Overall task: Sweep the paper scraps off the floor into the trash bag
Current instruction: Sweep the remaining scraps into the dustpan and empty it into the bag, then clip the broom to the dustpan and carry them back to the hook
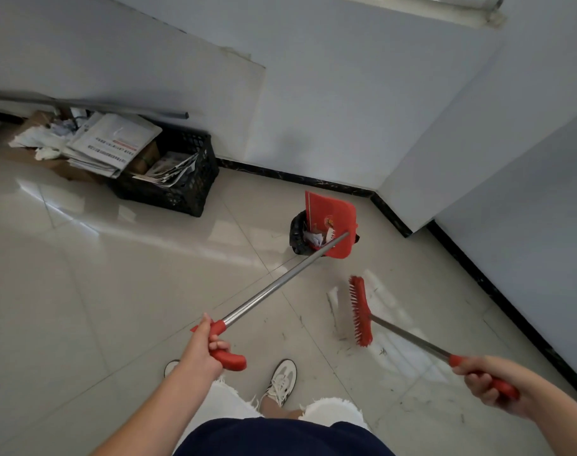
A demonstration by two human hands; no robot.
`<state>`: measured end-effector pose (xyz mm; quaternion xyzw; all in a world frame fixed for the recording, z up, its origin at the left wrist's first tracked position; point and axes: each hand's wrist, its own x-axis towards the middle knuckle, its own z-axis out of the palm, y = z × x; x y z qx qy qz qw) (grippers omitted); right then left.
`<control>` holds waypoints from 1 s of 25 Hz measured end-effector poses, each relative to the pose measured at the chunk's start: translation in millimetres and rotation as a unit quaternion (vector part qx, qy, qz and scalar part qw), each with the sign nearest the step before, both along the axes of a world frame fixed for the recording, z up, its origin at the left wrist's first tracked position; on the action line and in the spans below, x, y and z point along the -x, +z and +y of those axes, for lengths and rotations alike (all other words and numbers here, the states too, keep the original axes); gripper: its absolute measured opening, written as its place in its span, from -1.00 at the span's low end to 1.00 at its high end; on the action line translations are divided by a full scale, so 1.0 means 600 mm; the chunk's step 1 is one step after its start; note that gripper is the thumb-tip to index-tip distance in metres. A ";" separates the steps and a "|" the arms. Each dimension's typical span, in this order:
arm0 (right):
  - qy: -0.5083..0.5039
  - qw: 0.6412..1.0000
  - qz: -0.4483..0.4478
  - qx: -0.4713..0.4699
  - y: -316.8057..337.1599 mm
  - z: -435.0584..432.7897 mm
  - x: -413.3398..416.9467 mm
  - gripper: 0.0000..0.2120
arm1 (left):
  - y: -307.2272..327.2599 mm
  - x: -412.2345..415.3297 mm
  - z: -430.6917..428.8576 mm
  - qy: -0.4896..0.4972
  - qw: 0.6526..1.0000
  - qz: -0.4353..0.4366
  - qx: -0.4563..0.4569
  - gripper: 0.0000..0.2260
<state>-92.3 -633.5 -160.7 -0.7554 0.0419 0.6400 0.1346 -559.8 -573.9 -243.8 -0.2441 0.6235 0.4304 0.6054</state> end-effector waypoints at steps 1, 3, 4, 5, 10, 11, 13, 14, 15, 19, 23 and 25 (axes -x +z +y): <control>-0.001 1.000 0.003 0.006 -0.004 0.001 0.001 -0.83 | 0.001 -0.011 -0.007 0.015 1.000 -0.024 0.011 -0.74; -0.005 1.000 0.006 0.016 -0.010 0.002 0.001 -0.81 | 0.007 -0.030 -0.021 0.044 0.996 -0.064 0.034 -0.75; -0.004 1.000 0.009 0.019 -0.012 0.003 0.001 -0.80 | 0.012 -0.037 -0.024 0.051 0.995 -0.075 0.042 -0.75; -0.003 1.000 0.012 0.022 -0.013 0.004 0.002 -0.79 | 0.018 -0.044 -0.025 0.057 0.994 -0.083 0.046 -0.74; -0.003 1.000 0.014 0.027 -0.007 0.008 0.002 -0.81 | 0.020 -0.034 -0.033 0.056 0.992 -0.112 0.033 -0.72; -0.005 1.000 0.012 0.024 -0.005 0.008 0.000 -0.83 | 0.014 -0.018 -0.038 0.052 0.991 -0.121 0.026 -0.71; -0.011 1.000 0.013 0.016 0.000 0.008 -0.007 -0.86 | 0.013 0.032 -0.042 0.033 0.991 -0.128 -0.015 -0.73; -0.014 1.000 0.014 0.012 0.004 0.008 -0.010 -0.86 | 0.023 0.057 -0.039 0.015 0.991 -0.123 -0.050 -0.71; -0.016 1.000 0.012 0.008 0.008 0.008 -0.014 -0.86 | 0.038 0.082 -0.033 -0.015 0.991 -0.102 -0.080 -0.64; -0.032 0.999 0.003 -0.010 0.016 0.004 -0.033 -0.88 | 0.163 0.147 0.023 -0.201 0.962 0.074 -0.168 -0.74; -0.059 0.998 -0.012 -0.014 0.019 0.005 -0.054 -0.87 | 0.294 0.137 0.071 -0.364 0.856 0.271 -0.246 -0.71; -0.065 0.997 -0.025 -0.023 0.014 0.010 -0.058 -0.87 | 0.326 0.088 0.078 -0.446 0.781 0.338 -0.277 -0.72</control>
